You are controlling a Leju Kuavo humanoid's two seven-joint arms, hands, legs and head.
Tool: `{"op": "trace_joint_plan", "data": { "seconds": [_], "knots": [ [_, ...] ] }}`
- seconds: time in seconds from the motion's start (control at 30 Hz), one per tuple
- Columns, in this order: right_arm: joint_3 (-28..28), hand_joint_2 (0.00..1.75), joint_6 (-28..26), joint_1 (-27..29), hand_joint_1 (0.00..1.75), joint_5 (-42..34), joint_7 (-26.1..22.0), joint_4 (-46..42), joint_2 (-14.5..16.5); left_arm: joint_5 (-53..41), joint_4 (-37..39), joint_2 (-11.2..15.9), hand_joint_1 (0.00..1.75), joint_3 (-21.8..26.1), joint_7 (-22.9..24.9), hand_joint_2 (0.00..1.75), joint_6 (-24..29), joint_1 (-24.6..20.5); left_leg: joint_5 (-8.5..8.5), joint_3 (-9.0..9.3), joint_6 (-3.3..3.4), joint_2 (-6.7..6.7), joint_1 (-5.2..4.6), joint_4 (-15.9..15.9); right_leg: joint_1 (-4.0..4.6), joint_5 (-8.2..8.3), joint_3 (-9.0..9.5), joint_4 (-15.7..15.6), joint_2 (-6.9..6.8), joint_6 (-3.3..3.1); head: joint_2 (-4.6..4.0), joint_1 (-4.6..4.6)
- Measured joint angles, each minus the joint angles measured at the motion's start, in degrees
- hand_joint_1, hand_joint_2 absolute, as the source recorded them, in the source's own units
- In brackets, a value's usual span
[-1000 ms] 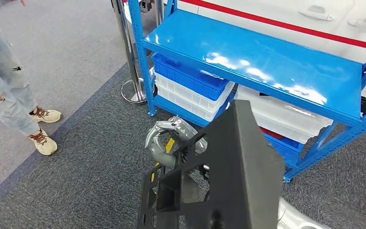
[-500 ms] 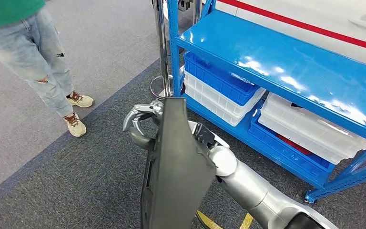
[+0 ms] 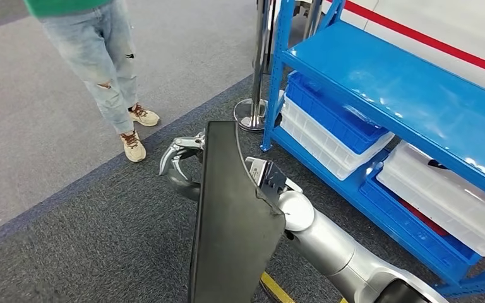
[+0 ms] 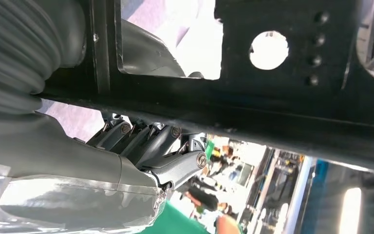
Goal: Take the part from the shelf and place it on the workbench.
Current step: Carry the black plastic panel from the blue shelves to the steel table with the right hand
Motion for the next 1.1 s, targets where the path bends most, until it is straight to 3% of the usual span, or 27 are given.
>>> {"op": "trace_joint_plan", "data": {
  "seconds": [0.1, 0.13, 0.17, 0.2, 0.23, 0.3, 0.37, 0.43, 0.47, 0.53, 0.6, 0.67, 0.7, 0.77, 0.83, 0.87, 0.9, 0.97, 1.03, 1.1],
  "knots": [
    [-0.11, 1.75, 0.0, 0.42, 1.71, -0.04, -0.01, -0.25, -0.17, 0.0, 0.0, -0.03, 0.0, 0.0, 0.01, 1.75, 0.0, -0.18, 0.37, -0.12, 0.77, -1.85, 0.06, -0.23, -0.18, -5.4, -4.44, 9.83, 4.28, 0.19, 0.0, 0.05],
    [-0.12, 1.75, 0.0, 0.69, 1.71, -0.04, 0.0, -0.25, -0.27, 0.0, 0.0, -0.02, 0.0, 0.0, 0.02, 1.75, 0.01, -0.21, 0.41, -0.23, 0.86, -2.61, 0.01, -0.18, -0.16, -6.55, -6.13, 13.18, 4.78, 0.18, 0.0, 0.06],
    [-0.12, 1.75, 0.0, 0.95, 1.71, -0.04, 0.01, -0.25, -0.36, 0.0, 0.0, -0.02, 0.0, 0.0, 0.02, 1.75, 0.01, -0.16, 0.44, -0.32, 0.88, -3.43, -0.03, -0.09, -0.16, -6.62, -7.06, 14.88, 4.99, 0.14, 0.0, 0.05],
    [-0.12, 1.75, 0.0, 1.11, 1.71, -0.04, 0.01, -0.25, -0.43, 0.0, 0.0, -0.01, 0.0, 0.0, 0.02, 1.75, 0.01, -0.09, 0.44, -0.36, 0.86, -4.26, -0.05, 0.05, -0.19, -5.52, -6.9, 14.31, 5.09, 0.07, 0.0, 0.05],
    [-0.13, 1.75, 0.0, 1.18, 1.71, -0.04, 0.01, -0.26, -0.47, 0.0, 0.0, -0.02, 0.0, 0.0, 0.02, 1.75, 0.01, -0.03, 0.4, -0.38, 0.78, -5.09, -0.04, 0.25, -0.24, -3.53, -5.65, 11.52, 5.32, -0.04, 0.0, 0.05],
    [-0.15, 1.75, 0.01, 1.16, 1.71, -0.04, 0.01, -0.27, -0.49, 0.0, 0.0, -0.04, 0.0, 0.0, 0.02, 1.75, 0.01, -0.02, 0.26, -0.6, 0.4, -6.57, -0.09, 0.79, -0.49, 0.06, -2.12, 3.8, 7.58, -0.25, 0.0, 0.04],
    [-0.16, 1.75, 0.13, 1.18, 1.71, -0.05, 0.0, -0.35, -0.52, 0.0, 0.0, -0.07, 0.0, 0.0, 0.02, 1.75, 0.01, -0.12, 0.31, -1.14, -0.27, -7.82, -0.12, 1.18, -0.67, 1.11, -0.56, 0.0, 9.42, -0.34, 0.0, 0.02],
    [-0.15, 1.75, 0.71, 1.24, 1.71, -0.07, 0.0, -0.61, -0.56, 0.0, 0.01, -0.05, 0.0, 0.0, 0.04, 1.75, 0.04, 0.0, 0.58, -1.58, -1.03, -8.96, 0.1, 1.07, -0.59, 1.17, -0.56, -0.2, 8.73, -0.67, 0.0, 0.02],
    [-0.07, 1.75, 1.21, 1.29, 1.71, -0.06, 0.02, -0.89, -0.57, 0.01, 0.01, -0.05, 0.0, -0.01, 0.07, 1.75, 0.1, 0.14, 0.53, -1.72, -1.32, -8.6, 0.2, 1.19, -0.57, 1.3, -0.46, -0.38, 8.11, -1.0, 0.0, 0.01],
    [0.4, 1.75, 2.34, 1.46, 1.71, 0.02, 0.03, -1.81, -0.57, 0.03, 0.02, -0.06, 0.0, -0.02, 0.15, 1.75, 0.23, 0.23, -1.06, -2.92, -1.84, -5.77, 0.13, 3.73, -0.65, 1.5, -0.22, -0.78, 6.67, -1.76, 0.0, -0.11],
    [1.33, 1.75, 3.12, 1.91, 1.71, 0.14, 0.07, -2.72, -0.62, 0.14, 0.02, -0.08, 0.0, -0.02, 0.27, 1.75, 0.29, 0.02, -4.58, -5.91, -2.25, -2.61, 0.13, 10.4, -0.48, 1.45, -0.16, -0.88, 5.15, -2.19, 0.0, -0.22],
    [2.56, 1.75, 3.5, 2.42, 1.71, 0.18, 0.15, -3.21, -0.7, 0.26, 0.02, -0.08, 0.0, -0.02, 0.44, 1.75, 0.33, -0.06, -6.88, -8.7, -2.54, -1.87, 0.26, 16.47, -0.32, 1.32, -0.16, -0.86, 3.51, -2.33, 0.0, -0.22],
    [3.21, 1.75, 3.62, 2.58, 1.71, 0.13, 0.21, -3.38, -0.72, 0.31, 0.02, -0.08, 0.0, -0.02, 0.55, 1.75, 0.33, -0.03, -6.58, -8.81, -2.58, -1.73, 0.28, 16.91, -0.28, 1.23, -0.13, -0.85, 2.7, -2.35, 0.0, -0.22],
    [4.04, 1.75, 3.69, 2.62, 1.71, -0.06, 0.3, -3.74, -0.75, 0.34, 0.02, -0.04, 0.0, -0.02, 0.74, 1.75, 0.33, 0.04, -3.48, -5.65, -2.35, -0.88, 0.21, 11.35, -0.2, 0.98, 0.12, -0.84, 1.22, -2.2, 0.0, -0.23],
    [4.34, 1.75, 3.68, 2.56, 1.71, -0.33, 0.32, -4.02, -0.79, 0.34, 0.02, 0.0, 0.0, -0.02, 0.85, 1.75, 0.33, -0.02, -1.12, -1.59, -1.5, 1.73, -0.35, 3.9, 0.05, 0.64, 0.48, -0.83, -0.05, -1.83, 0.0, -0.2],
    [4.44, 1.75, 3.7, 2.54, 1.71, -0.48, 0.26, -4.09, -0.85, 0.33, 0.02, 0.01, 0.0, -0.02, 0.86, 1.75, 0.33, -0.07, -0.75, -0.54, -0.98, 2.59, -0.67, 1.86, 0.2, 0.5, 0.61, -0.84, -0.64, -1.59, 0.0, -0.19],
    [4.57, 1.75, 3.76, 2.55, 1.71, -0.66, 0.18, -4.1, -0.93, 0.31, 0.02, 0.02, 0.0, -0.02, 0.87, 1.75, 0.33, -0.08, -0.88, -0.33, -0.52, 2.82, -0.97, 1.19, 0.32, 0.4, 0.72, -0.89, -1.22, -1.32, 0.0, -0.16],
    [4.8, 1.75, 3.94, 2.55, 1.71, -0.99, 0.02, -4.14, -1.08, 0.26, 0.02, 0.02, 0.0, -0.03, 0.87, 1.75, 0.33, 0.08, -0.6, -0.38, 0.25, 1.34, -0.91, 0.84, 0.38, 0.17, 0.95, -1.02, -2.11, -0.71, 0.0, -0.15],
    [4.97, 1.75, 4.04, 2.53, 1.71, -1.21, -0.09, -4.21, -1.19, 0.25, 0.02, -0.03, 0.0, -0.05, 0.88, 1.75, 0.25, 0.21, -0.17, -0.12, 0.92, 0.02, -0.61, 0.18, 0.19, -1.25, 0.39, 0.72, 0.03, -0.18, 0.0, -0.1],
    [5.05, 1.75, 4.08, 2.68, 1.71, -1.31, -0.2, -4.24, -1.44, 0.18, 0.02, -0.09, 0.0, -0.07, 0.95, 1.75, 0.14, 0.08, 0.07, -0.02, 1.36, -1.31, -0.51, -0.1, -0.01, -4.51, -2.49, 6.8, 3.58, 0.01, 0.0, -0.04]
  ]
}}
